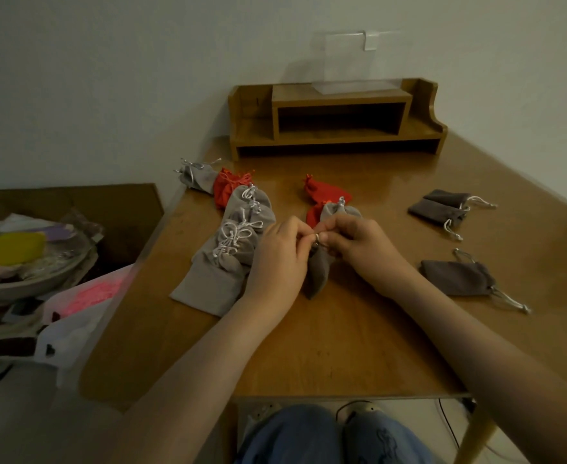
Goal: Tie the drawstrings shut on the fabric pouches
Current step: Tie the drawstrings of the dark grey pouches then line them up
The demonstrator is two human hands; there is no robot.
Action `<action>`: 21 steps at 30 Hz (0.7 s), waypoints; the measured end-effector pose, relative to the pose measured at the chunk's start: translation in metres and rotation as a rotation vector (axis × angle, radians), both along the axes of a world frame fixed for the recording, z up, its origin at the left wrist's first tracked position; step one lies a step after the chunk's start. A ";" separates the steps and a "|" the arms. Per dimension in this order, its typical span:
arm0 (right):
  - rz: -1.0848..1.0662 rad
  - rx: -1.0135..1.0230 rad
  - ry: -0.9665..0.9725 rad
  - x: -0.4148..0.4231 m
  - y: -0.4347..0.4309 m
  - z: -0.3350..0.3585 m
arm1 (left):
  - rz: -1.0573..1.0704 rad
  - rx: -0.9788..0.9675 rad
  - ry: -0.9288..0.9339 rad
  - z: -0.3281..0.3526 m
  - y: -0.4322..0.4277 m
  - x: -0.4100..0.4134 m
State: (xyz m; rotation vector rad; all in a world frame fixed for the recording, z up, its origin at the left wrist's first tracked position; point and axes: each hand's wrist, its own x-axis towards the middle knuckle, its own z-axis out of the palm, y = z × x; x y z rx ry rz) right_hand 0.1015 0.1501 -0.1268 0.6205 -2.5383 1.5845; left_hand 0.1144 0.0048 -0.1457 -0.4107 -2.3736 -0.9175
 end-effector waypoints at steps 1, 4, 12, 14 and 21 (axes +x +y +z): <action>0.003 -0.008 -0.018 0.000 0.001 -0.001 | -0.023 0.039 -0.034 0.001 -0.001 0.000; -0.014 0.023 -0.042 -0.003 0.002 -0.004 | -0.068 0.104 -0.104 0.002 -0.001 0.001; -0.052 0.137 0.012 -0.007 0.002 -0.006 | -0.074 0.197 -0.281 0.003 -0.001 0.001; -0.050 0.177 0.002 -0.009 0.001 -0.009 | -0.065 0.191 -0.343 0.003 -0.001 -0.002; -0.062 0.271 0.055 -0.013 -0.003 -0.013 | -0.050 0.151 -0.380 0.002 0.001 -0.003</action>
